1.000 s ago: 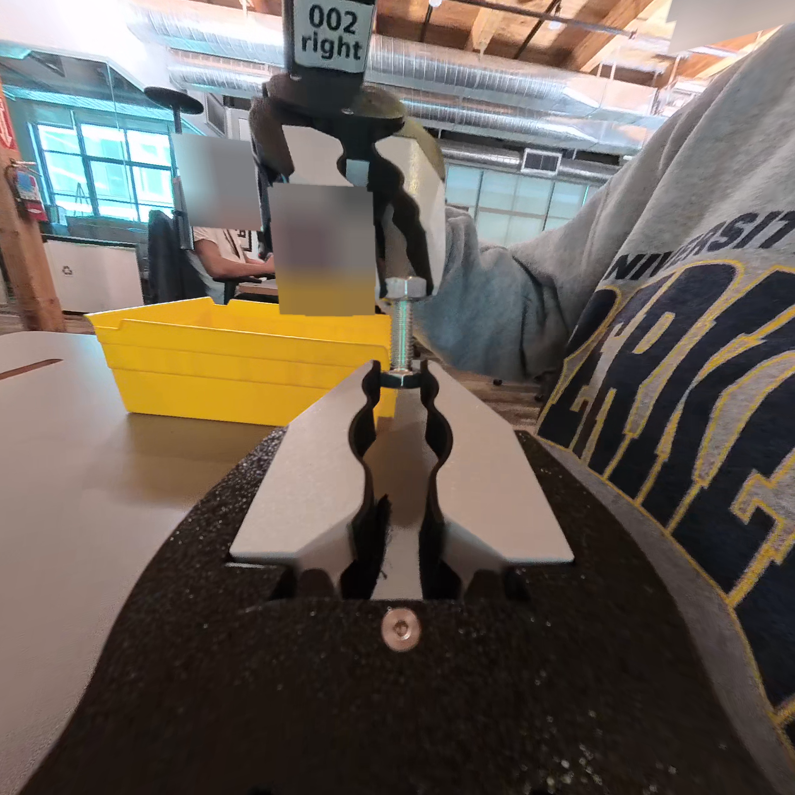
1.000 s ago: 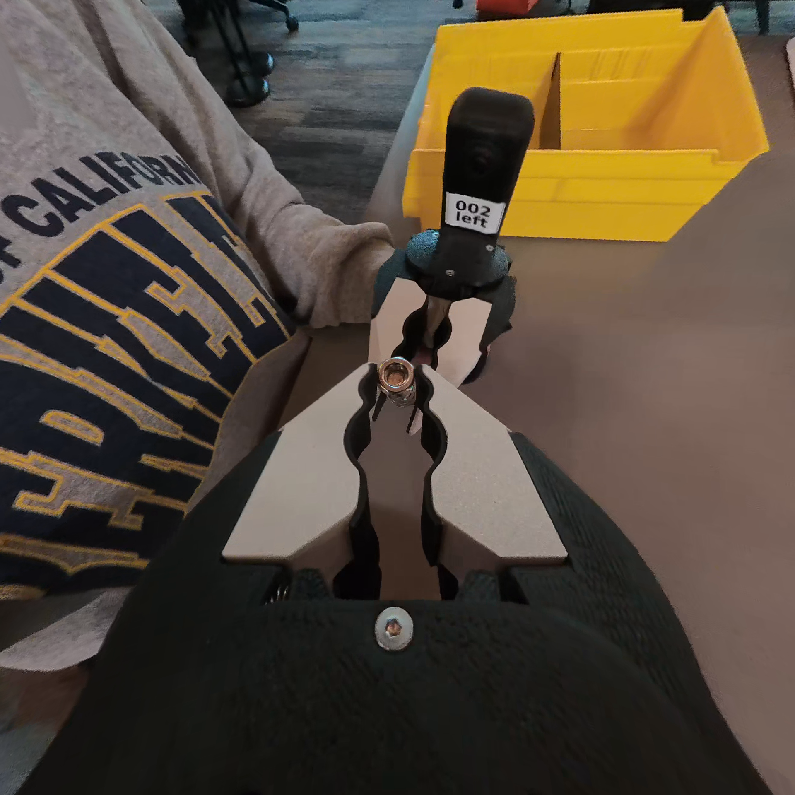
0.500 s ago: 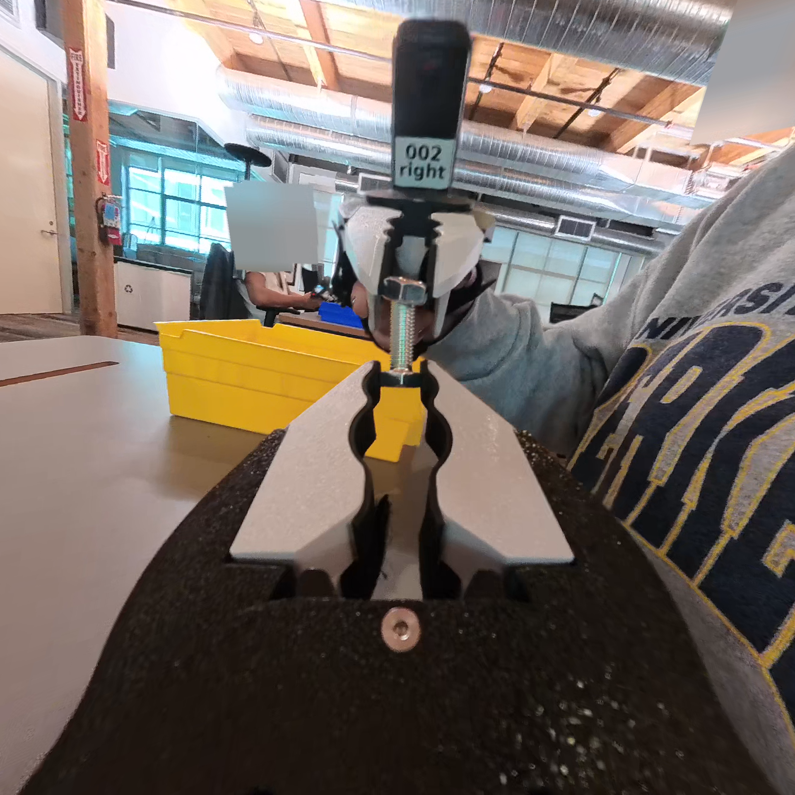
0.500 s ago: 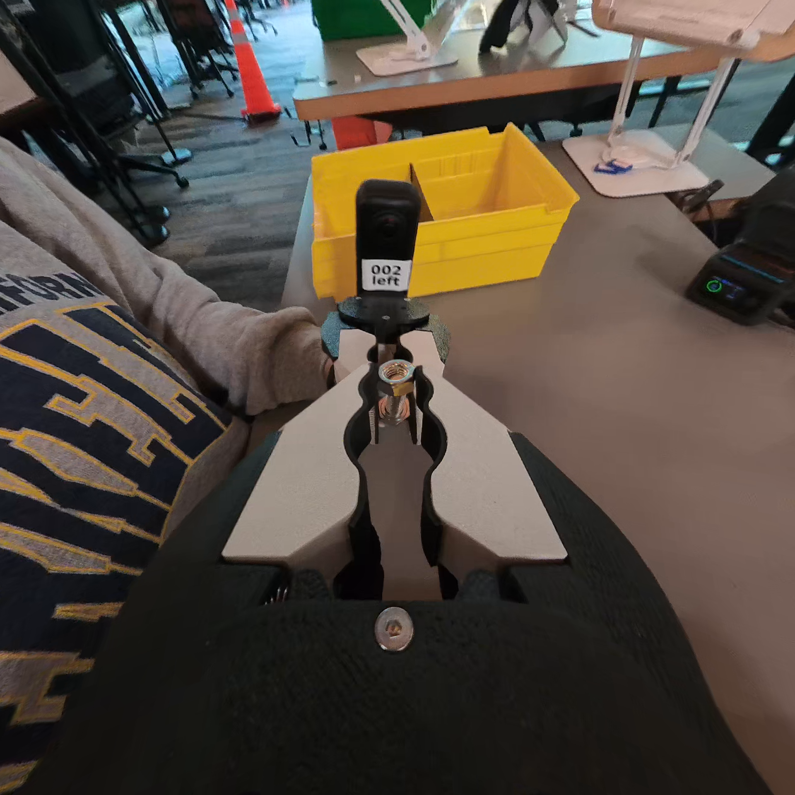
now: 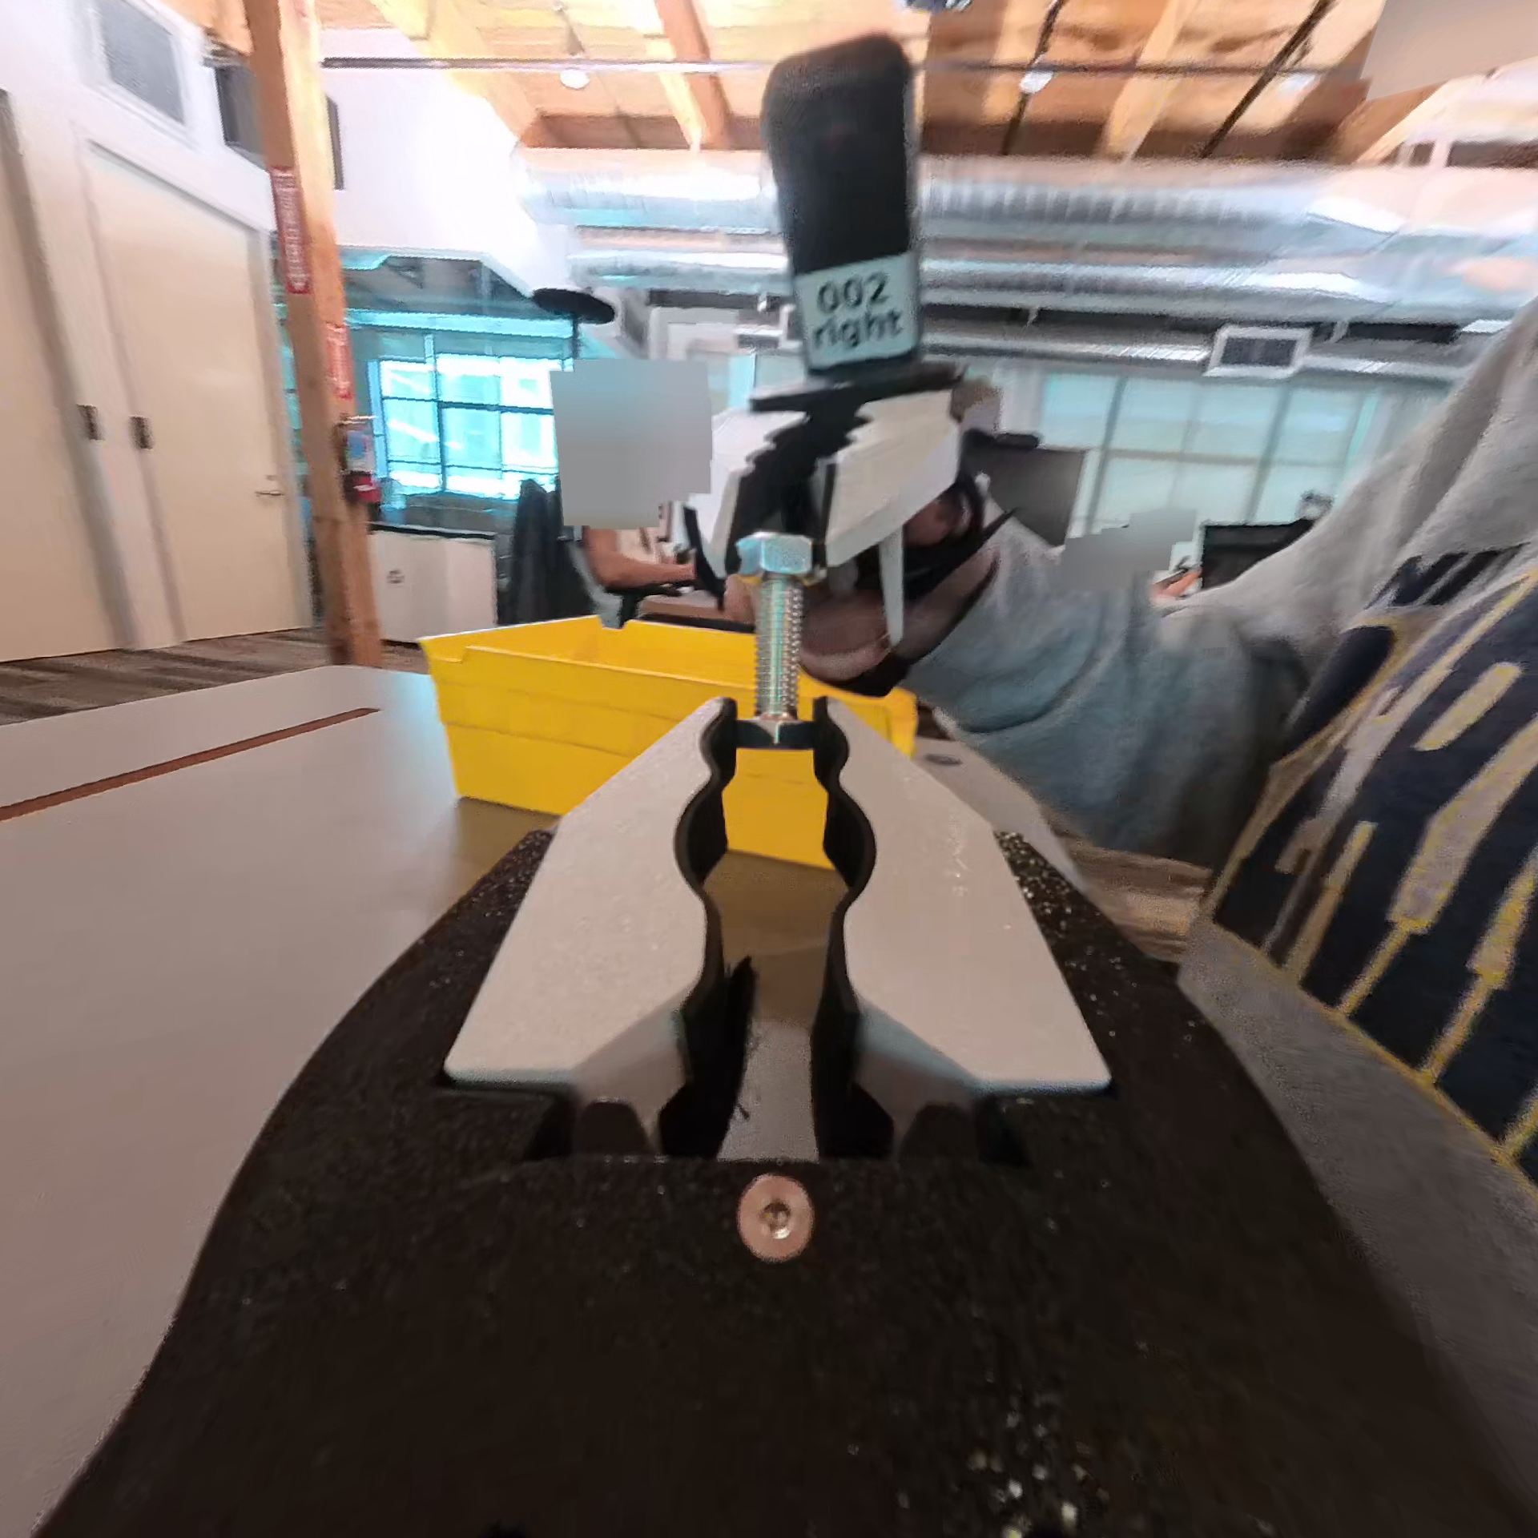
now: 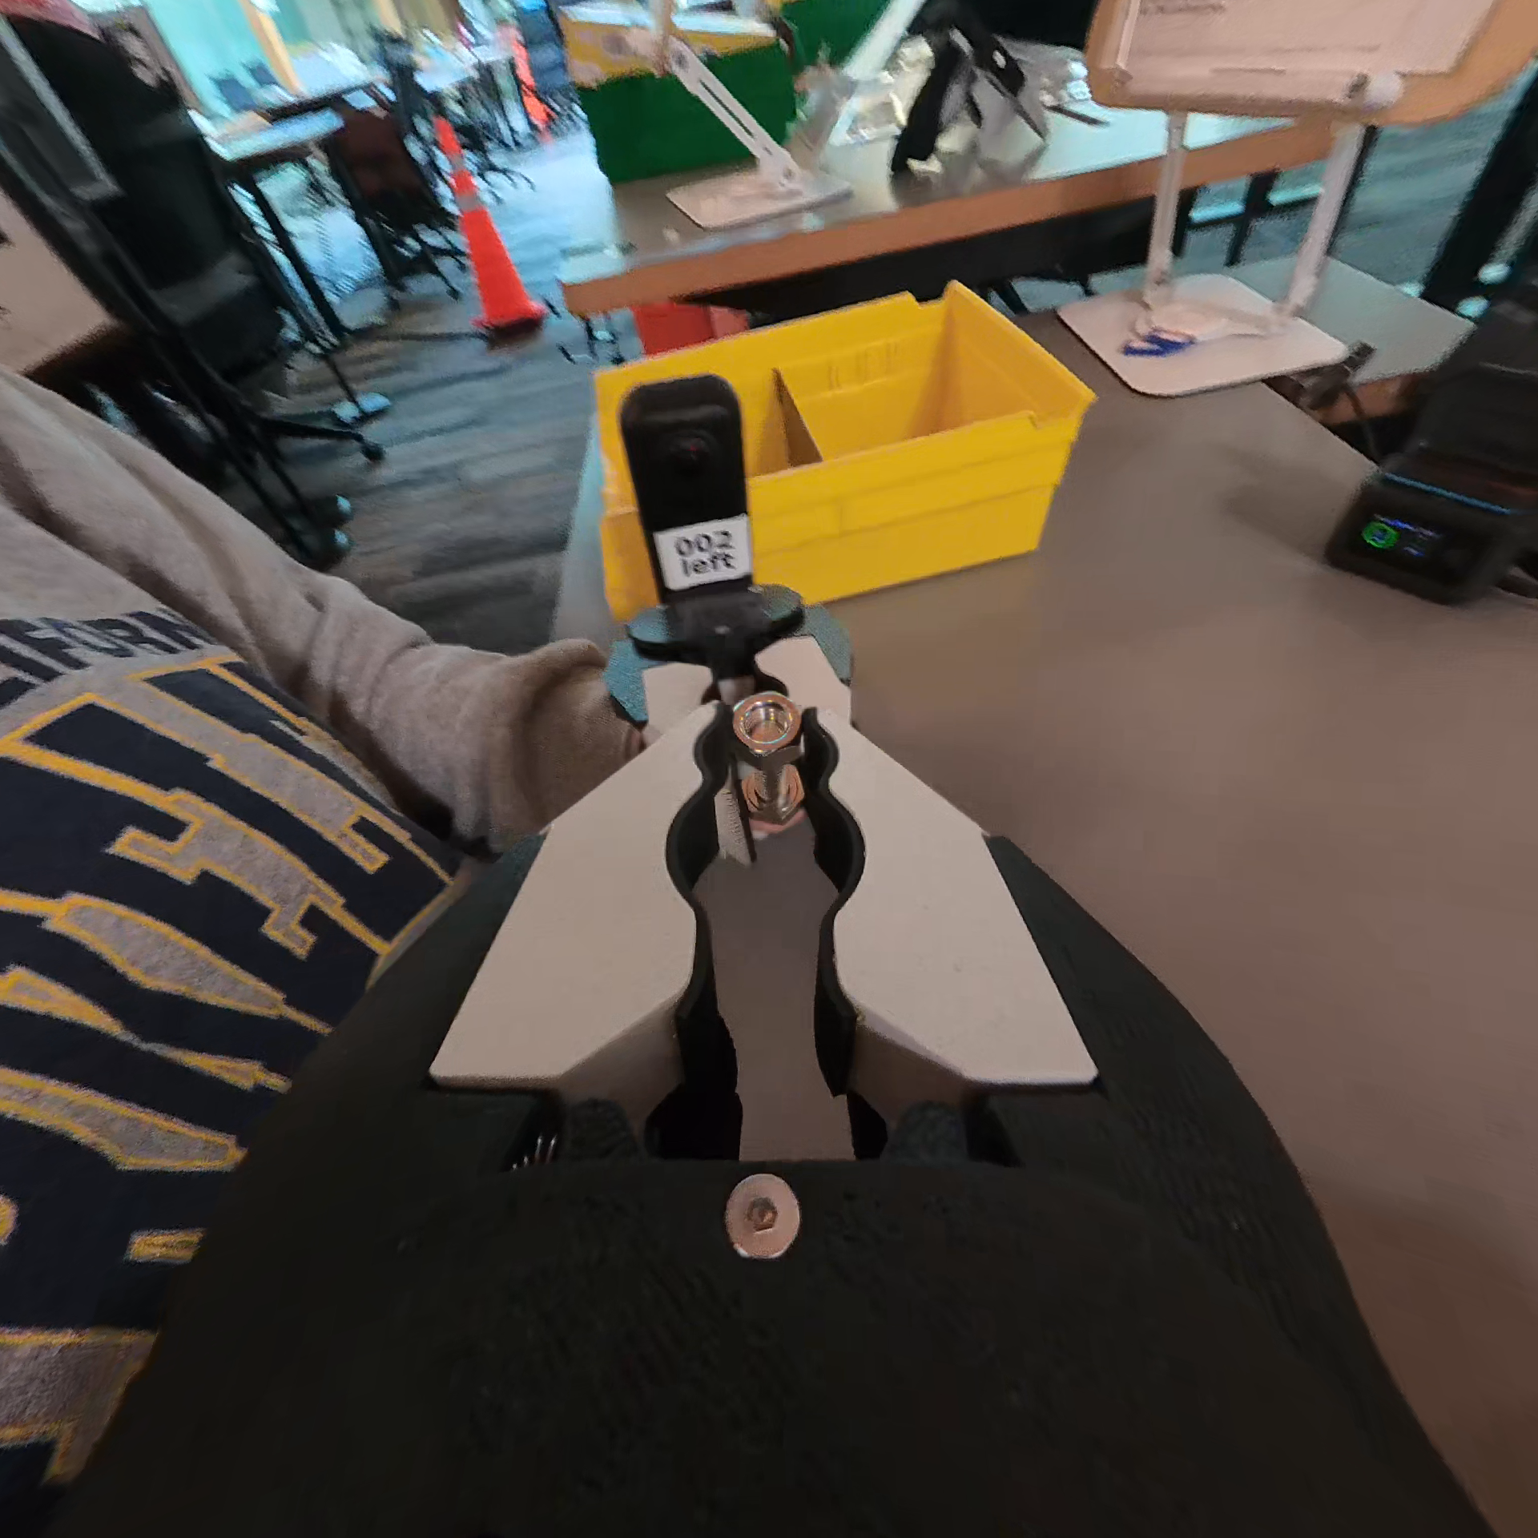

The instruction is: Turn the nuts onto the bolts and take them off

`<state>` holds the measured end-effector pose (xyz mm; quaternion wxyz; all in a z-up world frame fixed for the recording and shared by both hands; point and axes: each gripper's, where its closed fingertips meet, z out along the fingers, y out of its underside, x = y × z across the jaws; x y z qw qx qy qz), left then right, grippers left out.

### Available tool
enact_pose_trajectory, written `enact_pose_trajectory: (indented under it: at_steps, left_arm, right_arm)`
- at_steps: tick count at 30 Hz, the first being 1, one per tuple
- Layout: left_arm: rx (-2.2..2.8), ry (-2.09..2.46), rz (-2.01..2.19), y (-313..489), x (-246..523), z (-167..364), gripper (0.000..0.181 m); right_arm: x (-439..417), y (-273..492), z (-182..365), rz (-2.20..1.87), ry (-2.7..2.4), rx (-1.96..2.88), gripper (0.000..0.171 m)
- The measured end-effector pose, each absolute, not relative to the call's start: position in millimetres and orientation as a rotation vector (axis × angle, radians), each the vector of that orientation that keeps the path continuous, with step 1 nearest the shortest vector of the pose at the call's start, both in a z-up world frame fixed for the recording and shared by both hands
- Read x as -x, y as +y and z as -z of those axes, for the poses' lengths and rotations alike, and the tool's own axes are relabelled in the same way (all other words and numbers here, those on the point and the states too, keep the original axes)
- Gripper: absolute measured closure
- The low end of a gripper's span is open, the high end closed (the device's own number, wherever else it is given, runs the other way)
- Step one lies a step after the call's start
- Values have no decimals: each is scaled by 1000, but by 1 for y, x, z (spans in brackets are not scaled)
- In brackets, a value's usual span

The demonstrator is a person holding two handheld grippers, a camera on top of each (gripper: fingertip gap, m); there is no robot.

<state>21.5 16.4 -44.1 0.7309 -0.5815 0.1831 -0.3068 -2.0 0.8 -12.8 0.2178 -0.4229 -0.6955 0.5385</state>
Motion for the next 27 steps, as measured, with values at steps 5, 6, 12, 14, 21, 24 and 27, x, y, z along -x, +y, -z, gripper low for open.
enact_pose_trajectory:
  at_steps: [5, 6, 12, 14, 21, 24, 27]
  left_arm:
    - [1337, 372, 515, 27, -12, 50, 166]
    - [1337, 358, 502, 28, -10, 50, 166]
    - [1316, 264, 457, 31, 2, 47, 166]
    - [1315, 234, 430, 32, 7, 47, 166]
    - [1323, 172, 327, 36, 16, 47, 166]
    - [1318, 170, 329, 36, 17, 47, 166]
    - [1313, 179, 360, 35, 15, 46, 166]
  right_arm:
    - [7, 12, 20, -1255, -1938, 1241, 155]
    - [9, 13, 20, -1243, -1920, 1258, 155]
    - [22, 16, 16, -1325, -1674, 1378, 155]
    - [27, 18, 15, -1350, -1576, 1404, 155]
    - [35, 24, 15, -1287, -1274, 1450, 155]
    - [36, 24, 13, -1289, -1210, 1442, 155]
    - [35, 22, 13, -1314, -1220, 1409, 155]
